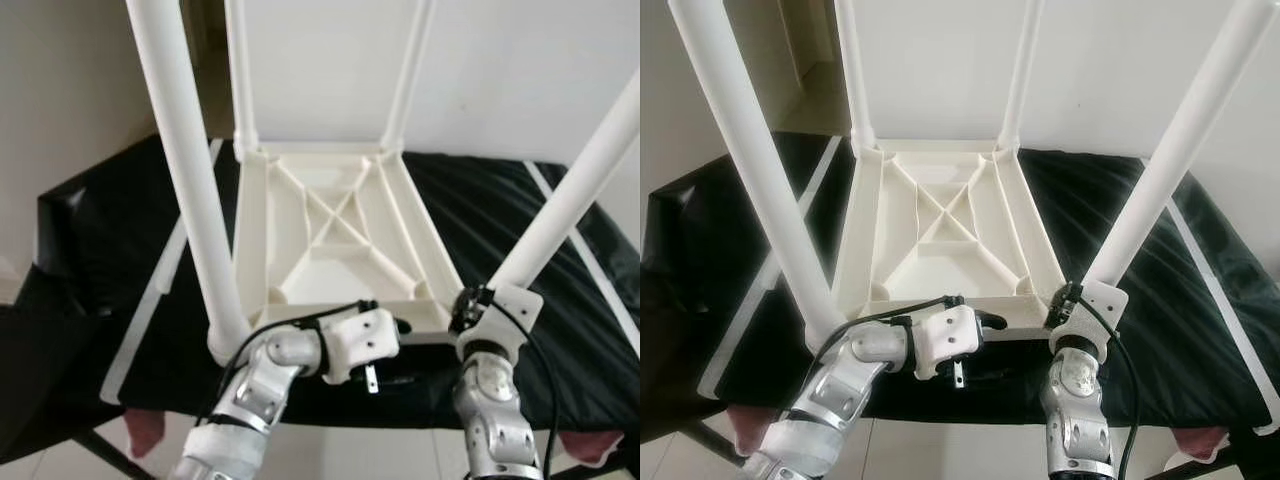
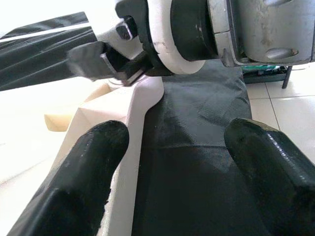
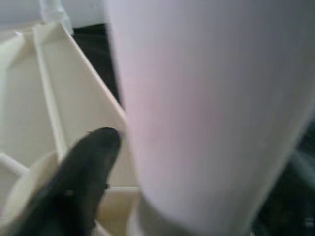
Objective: Building children table
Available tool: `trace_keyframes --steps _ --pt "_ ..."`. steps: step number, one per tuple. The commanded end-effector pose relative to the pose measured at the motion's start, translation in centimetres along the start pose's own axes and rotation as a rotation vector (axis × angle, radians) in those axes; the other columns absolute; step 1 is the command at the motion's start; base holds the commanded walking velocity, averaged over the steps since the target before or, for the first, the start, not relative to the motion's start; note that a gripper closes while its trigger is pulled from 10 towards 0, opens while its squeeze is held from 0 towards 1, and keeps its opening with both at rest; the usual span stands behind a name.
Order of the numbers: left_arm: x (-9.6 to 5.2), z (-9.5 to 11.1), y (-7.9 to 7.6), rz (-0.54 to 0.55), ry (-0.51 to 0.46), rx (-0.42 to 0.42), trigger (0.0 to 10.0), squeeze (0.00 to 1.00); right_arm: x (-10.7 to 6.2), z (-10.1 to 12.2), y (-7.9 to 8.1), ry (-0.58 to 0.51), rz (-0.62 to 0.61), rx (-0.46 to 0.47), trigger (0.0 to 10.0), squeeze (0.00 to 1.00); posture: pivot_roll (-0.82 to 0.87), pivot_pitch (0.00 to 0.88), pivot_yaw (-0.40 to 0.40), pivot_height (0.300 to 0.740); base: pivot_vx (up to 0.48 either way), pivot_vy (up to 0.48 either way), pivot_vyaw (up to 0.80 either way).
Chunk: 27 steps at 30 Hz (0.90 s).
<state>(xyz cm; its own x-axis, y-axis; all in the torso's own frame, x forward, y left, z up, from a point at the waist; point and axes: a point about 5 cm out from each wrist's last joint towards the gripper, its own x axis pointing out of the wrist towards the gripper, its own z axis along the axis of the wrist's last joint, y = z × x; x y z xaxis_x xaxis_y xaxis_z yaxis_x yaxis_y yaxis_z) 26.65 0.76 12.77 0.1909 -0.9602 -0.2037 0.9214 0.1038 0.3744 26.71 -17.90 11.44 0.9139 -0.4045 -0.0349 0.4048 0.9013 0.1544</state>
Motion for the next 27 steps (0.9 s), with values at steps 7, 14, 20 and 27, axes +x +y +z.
trace_keyframes --steps 7,14,20,27 --pt "-0.1 -0.2 1.2 0.204 0.014 0.013 10.0 0.00 -0.7 0.1 0.0 -0.004 0.145 0.075 10.0 0.00 -0.03 0.000 -0.047 0.740 0.000 0.000 0.00" --pt "0.0 -0.2 1.2 0.177 0.011 -0.011 10.0 0.00 -0.8 0.3 -2.1 -0.014 0.290 0.015 10.0 0.00 -0.04 0.000 -0.043 0.740 0.000 0.000 0.00" --pt "0.0 0.0 1.0 0.160 -0.001 -0.024 10.0 0.00 -0.3 0.2 -3.6 -0.023 0.349 -0.055 10.0 0.00 -0.04 0.000 -0.041 0.740 0.000 0.000 0.00" --pt "-0.4 -0.2 0.9 0.148 0.004 -0.036 10.0 0.00 0.8 0.9 -5.2 -0.035 0.444 -0.125 10.0 0.00 -0.04 0.000 -0.044 0.740 0.000 0.000 0.00"
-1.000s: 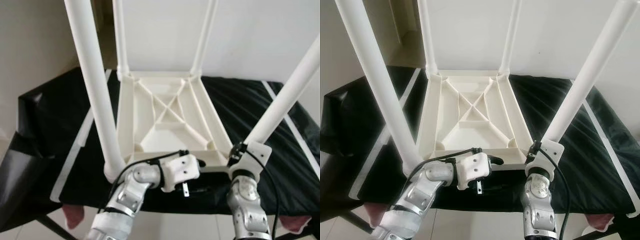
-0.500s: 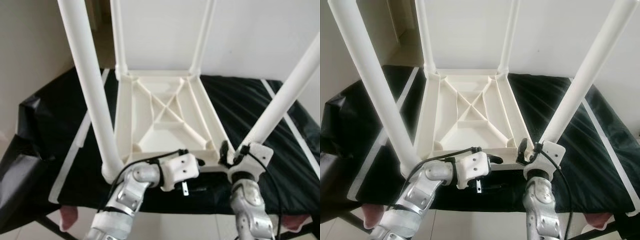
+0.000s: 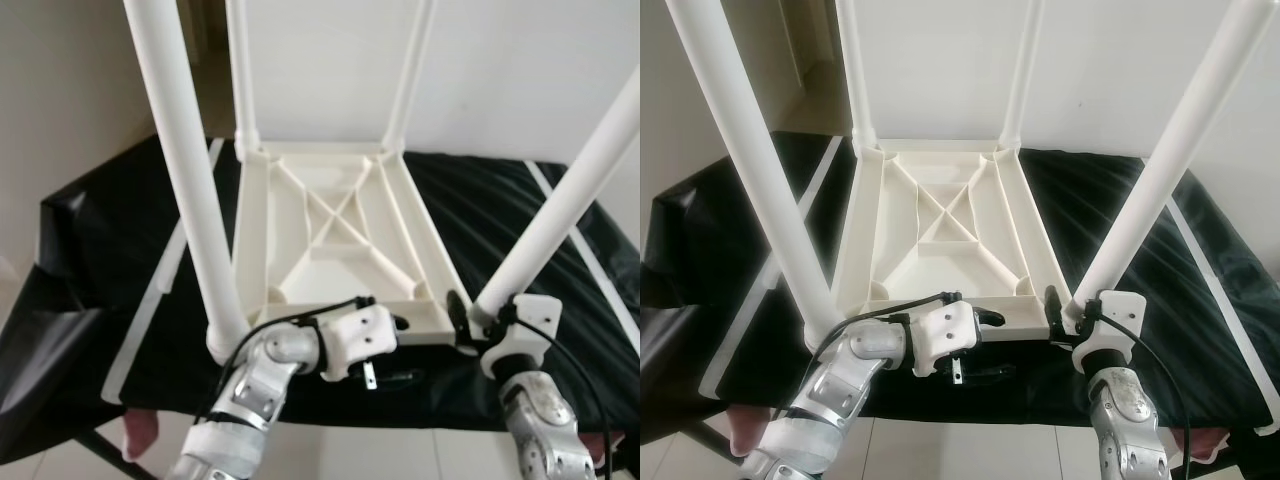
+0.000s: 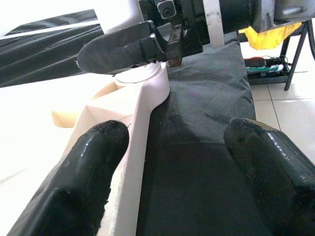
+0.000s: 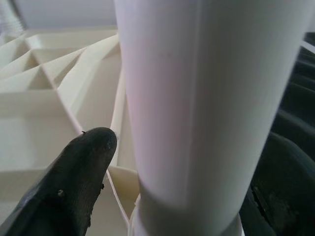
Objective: Building children table
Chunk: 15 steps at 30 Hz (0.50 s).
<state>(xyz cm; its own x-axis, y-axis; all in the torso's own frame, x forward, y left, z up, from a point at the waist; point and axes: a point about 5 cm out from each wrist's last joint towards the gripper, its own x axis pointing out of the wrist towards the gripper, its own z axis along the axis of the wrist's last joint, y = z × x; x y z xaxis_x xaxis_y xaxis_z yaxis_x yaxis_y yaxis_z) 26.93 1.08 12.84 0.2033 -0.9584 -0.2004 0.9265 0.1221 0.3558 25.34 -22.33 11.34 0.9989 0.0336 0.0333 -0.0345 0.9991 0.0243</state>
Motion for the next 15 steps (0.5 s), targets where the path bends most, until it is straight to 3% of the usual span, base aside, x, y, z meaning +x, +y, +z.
trace_keyframes --steps 1,7,11,14,15 --pt "-0.2 -0.1 0.7 0.137 0.001 -0.015 10.0 0.00 0.3 0.4 -1.7 -0.003 0.020 -0.024 10.0 0.00 -0.04 0.000 -0.045 0.740 0.000 0.000 0.00" --pt "-0.2 0.0 0.7 0.137 -0.002 -0.019 10.0 0.00 0.7 0.7 -2.2 0.007 0.082 -0.077 10.0 0.00 -0.04 0.000 -0.040 0.740 0.000 0.000 0.00" --pt "0.1 0.3 0.7 0.133 -0.010 -0.019 10.0 0.00 1.6 0.6 -1.6 0.030 0.205 -0.133 10.0 0.00 -0.03 0.000 -0.040 0.740 0.000 0.000 0.00" --pt "0.1 0.3 0.8 0.132 -0.012 -0.018 10.0 0.00 1.7 0.5 -1.5 0.032 0.228 -0.138 10.0 0.00 -0.03 0.000 -0.040 0.740 0.000 0.000 0.00" --pt "0.1 0.4 0.8 0.133 -0.013 -0.016 10.0 0.00 1.8 0.5 -1.4 0.036 0.242 -0.136 9.1 0.00 -0.03 0.000 -0.041 0.740 0.000 0.000 0.00"
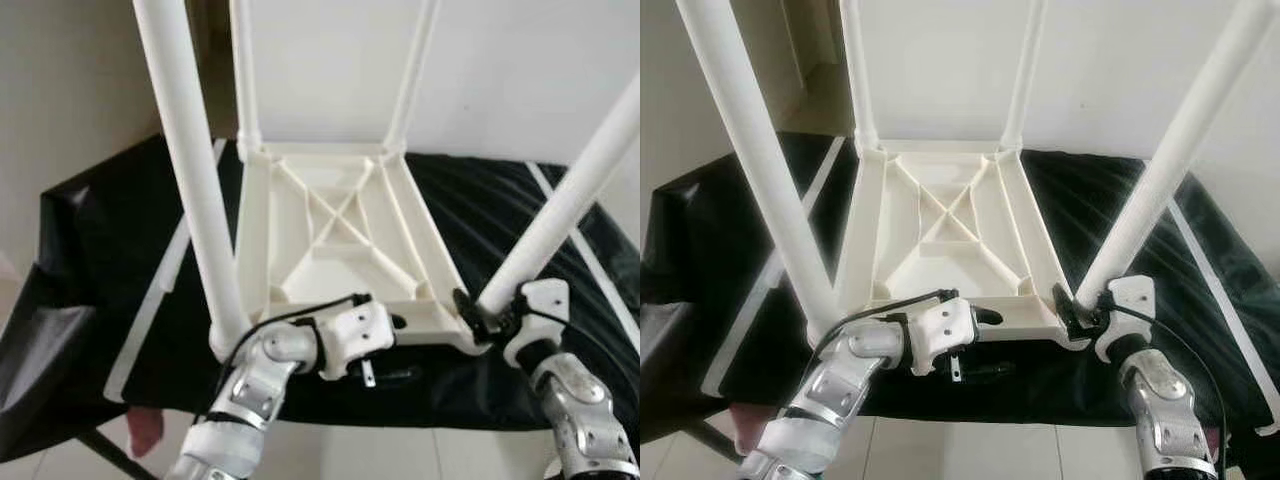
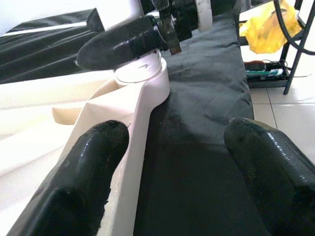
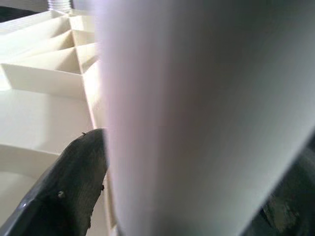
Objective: Building children table
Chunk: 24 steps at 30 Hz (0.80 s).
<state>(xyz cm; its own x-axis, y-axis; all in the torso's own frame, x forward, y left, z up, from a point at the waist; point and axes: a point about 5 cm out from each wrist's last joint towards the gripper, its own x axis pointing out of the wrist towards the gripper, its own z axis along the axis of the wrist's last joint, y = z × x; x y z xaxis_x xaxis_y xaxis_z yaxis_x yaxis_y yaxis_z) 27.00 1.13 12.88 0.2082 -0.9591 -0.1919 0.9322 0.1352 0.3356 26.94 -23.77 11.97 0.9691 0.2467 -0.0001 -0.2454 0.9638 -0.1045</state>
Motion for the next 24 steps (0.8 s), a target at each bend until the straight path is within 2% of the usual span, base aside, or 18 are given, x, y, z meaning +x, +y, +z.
trace_keyframes --steps 1,2,4,16,17,24 --pt "0.1 0.4 0.7 0.126 -0.008 0.008 10.0 0.00 0.2 -0.1 0.1 0.011 0.025 -0.010 9.1 0.00 -0.03 0.000 -0.041 0.740 0.000 0.000 0.00" --pt "0.1 0.4 0.8 0.128 -0.008 0.008 10.0 0.00 0.3 -0.1 0.1 0.011 0.035 -0.009 4.3 0.00 -0.03 0.000 -0.042 0.740 0.000 0.000 0.00" --pt "0.0 0.4 0.8 0.133 -0.008 0.005 10.0 0.00 0.4 -0.2 0.1 0.006 0.051 0.004 0.0 0.00 -0.03 0.000 -0.044 0.740 0.000 0.000 0.00" --pt "0.0 0.5 0.8 0.138 -0.012 -0.004 10.0 0.00 0.2 -0.7 0.0 0.006 0.020 0.041 0.0 0.00 -0.03 0.000 -0.046 0.740 0.000 0.000 0.00" --pt "0.1 0.5 0.7 0.137 -0.013 -0.004 10.0 0.00 0.2 -0.8 0.1 0.008 0.002 0.056 10.0 0.00 -0.04 0.000 -0.045 0.740 0.000 0.000 0.00" --pt "0.2 0.5 0.7 0.135 -0.013 -0.006 10.0 0.00 0.3 -1.2 0.3 0.055 -0.103 0.056 10.0 0.00 -0.04 0.000 -0.041 0.740 0.000 0.000 0.00"
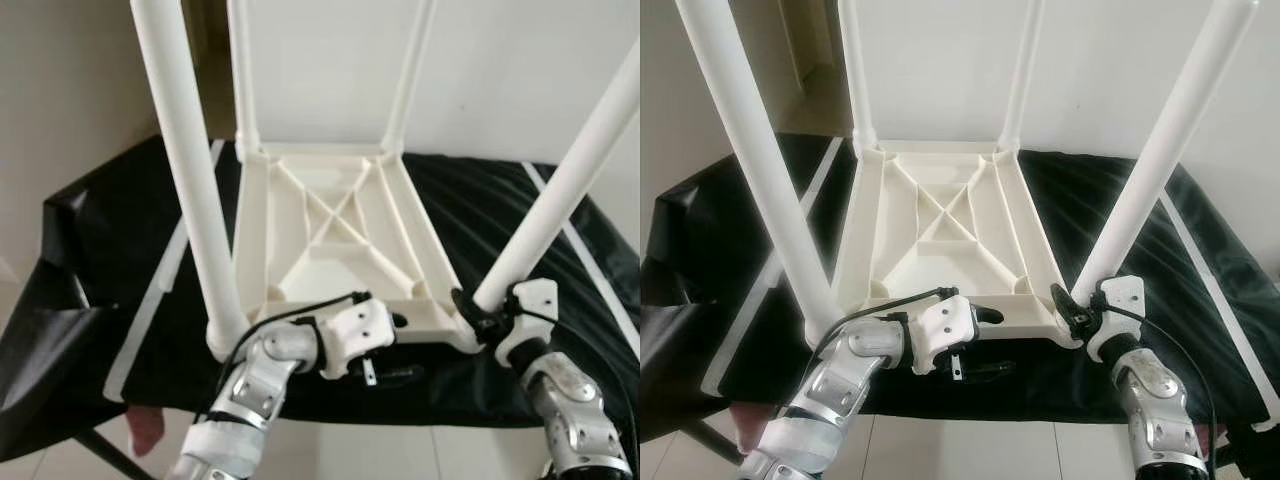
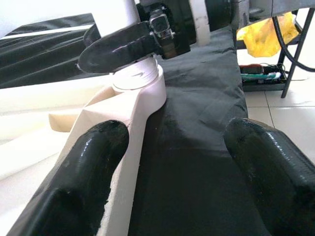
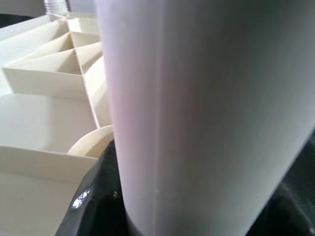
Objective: Building children table
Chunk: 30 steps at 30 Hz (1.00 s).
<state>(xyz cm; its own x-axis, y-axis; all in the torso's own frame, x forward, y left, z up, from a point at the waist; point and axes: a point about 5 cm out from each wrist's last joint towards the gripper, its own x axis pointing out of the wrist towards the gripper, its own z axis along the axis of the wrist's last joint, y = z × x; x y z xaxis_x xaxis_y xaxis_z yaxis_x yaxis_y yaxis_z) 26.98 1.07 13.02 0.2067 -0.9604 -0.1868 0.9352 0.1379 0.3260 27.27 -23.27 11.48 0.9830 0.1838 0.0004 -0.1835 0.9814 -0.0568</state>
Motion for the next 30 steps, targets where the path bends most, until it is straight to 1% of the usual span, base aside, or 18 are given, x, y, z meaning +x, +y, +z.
trace_keyframes --steps 1,2,3,4,7,8,10,11,12,13,15,18,20,21,22,23,24,30 --pt "0.2 0.4 0.7 0.135 -0.009 0.005 10.0 0.00 -0.1 -0.7 -0.2 0.050 -0.040 0.007 10.0 0.00 -0.04 0.000 -0.041 0.740 0.000 0.000 0.00" --pt "0.2 0.4 0.6 0.132 -0.009 0.004 10.0 0.00 -0.1 -1.0 -0.3 0.081 -0.121 0.037 10.0 0.00 -0.05 0.000 -0.038 0.740 0.000 0.000 0.00" --pt "0.3 0.4 0.6 0.128 -0.010 0.003 10.0 0.00 -0.2 -1.4 -0.2 0.120 -0.242 0.068 10.0 0.00 -0.05 0.000 -0.034 0.740 0.000 0.000 0.00" --pt "0.3 0.4 0.5 0.126 -0.010 0.003 10.0 0.00 -0.2 -1.4 -0.1 0.128 -0.280 0.072 10.0 0.00 -0.05 0.000 -0.034 0.740 0.000 0.000 0.00" --pt "0.3 0.4 0.5 0.126 -0.010 0.003 10.0 0.00 -0.2 -1.4 0.1 0.132 -0.302 0.069 10.0 0.00 -0.05 0.000 -0.032 0.740 0.000 0.000 0.00" --pt "0.3 0.4 0.5 0.125 -0.011 0.001 10.0 0.00 -0.3 -1.5 0.3 0.133 -0.334 0.071 10.0 0.00 -0.05 0.000 -0.032 0.740 0.000 0.000 0.00" --pt "0.3 0.3 0.5 0.123 -0.012 0.002 10.0 0.00 -0.4 -1.6 1.2 0.140 -0.415 0.094 10.0 0.00 -0.05 0.000 -0.029 0.740 0.000 0.000 0.00" --pt "0.3 0.3 0.5 0.123 -0.012 0.002 10.0 0.00 -0.4 -1.6 1.2 0.140 -0.415 0.094 10.0 0.00 -0.05 0.000 -0.029 0.740 0.000 0.000 0.00" --pt "0.3 0.3 0.5 0.122 -0.012 0.001 10.0 0.00 -0.5 -1.7 1.7 0.146 -0.449 0.101 10.0 0.00 -0.05 0.000 -0.030 0.740 0.000 0.000 0.00" --pt "0.3 0.3 0.5 0.122 -0.012 0.001 10.0 0.00 -0.5 -1.7 1.7 0.146 -0.449 0.101 10.0 0.00 -0.05 0.000 -0.030 0.740 0.000 0.000 0.00" --pt "0.3 0.4 0.5 0.120 -0.013 0.000 10.0 0.00 -0.5 -2.3 2.7 0.177 -0.517 0.117 10.0 0.00 -0.05 0.000 -0.030 0.740 0.000 0.000 0.00" --pt "0.4 0.4 0.4 0.120 -0.015 -0.001 10.0 0.00 -0.5 -2.4 3.0 0.184 -0.544 0.124 10.0 0.00 -0.04 0.000 -0.034 0.740 0.000 0.000 0.00" --pt "0.3 0.4 0.4 0.129 -0.015 -0.003 10.0 0.00 -0.1 -2.5 4.5 0.200 -0.633 0.174 10.0 0.00 -0.03 0.000 -0.045 0.740 0.000 0.000 0.00" --pt "0.3 0.4 0.4 0.129 -0.015 -0.003 10.0 0.00 -0.1 -2.5 4.5 0.200 -0.633 0.174 10.0 0.00 -0.03 0.000 -0.045 0.740 0.000 0.000 0.00" --pt "0.3 0.4 0.4 0.134 -0.014 -0.005 10.0 0.00 0.1 -2.4 5.1 0.202 -0.647 0.193 10.0 0.00 -0.02 0.000 -0.052 0.740 0.000 0.000 0.00" --pt "0.2 0.4 0.4 0.140 -0.013 -0.009 10.0 0.00 0.3 -2.3 5.8 0.201 -0.633 0.200 10.0 0.00 -0.02 0.000 -0.054 0.740 0.000 0.000 0.00" --pt "0.1 0.3 0.4 0.143 -0.011 -0.010 10.0 0.00 0.4 -2.1 6.0 0.190 -0.618 0.200 10.0 0.00 -0.02 0.000 -0.054 0.740 0.000 0.000 0.00" --pt "0.0 0.2 0.2 0.150 -0.009 -0.014 10.0 0.00 0.4 -1.7 5.4 0.170 -0.620 0.190 10.0 0.00 -0.01 0.000 -0.062 0.740 0.000 0.000 0.00"
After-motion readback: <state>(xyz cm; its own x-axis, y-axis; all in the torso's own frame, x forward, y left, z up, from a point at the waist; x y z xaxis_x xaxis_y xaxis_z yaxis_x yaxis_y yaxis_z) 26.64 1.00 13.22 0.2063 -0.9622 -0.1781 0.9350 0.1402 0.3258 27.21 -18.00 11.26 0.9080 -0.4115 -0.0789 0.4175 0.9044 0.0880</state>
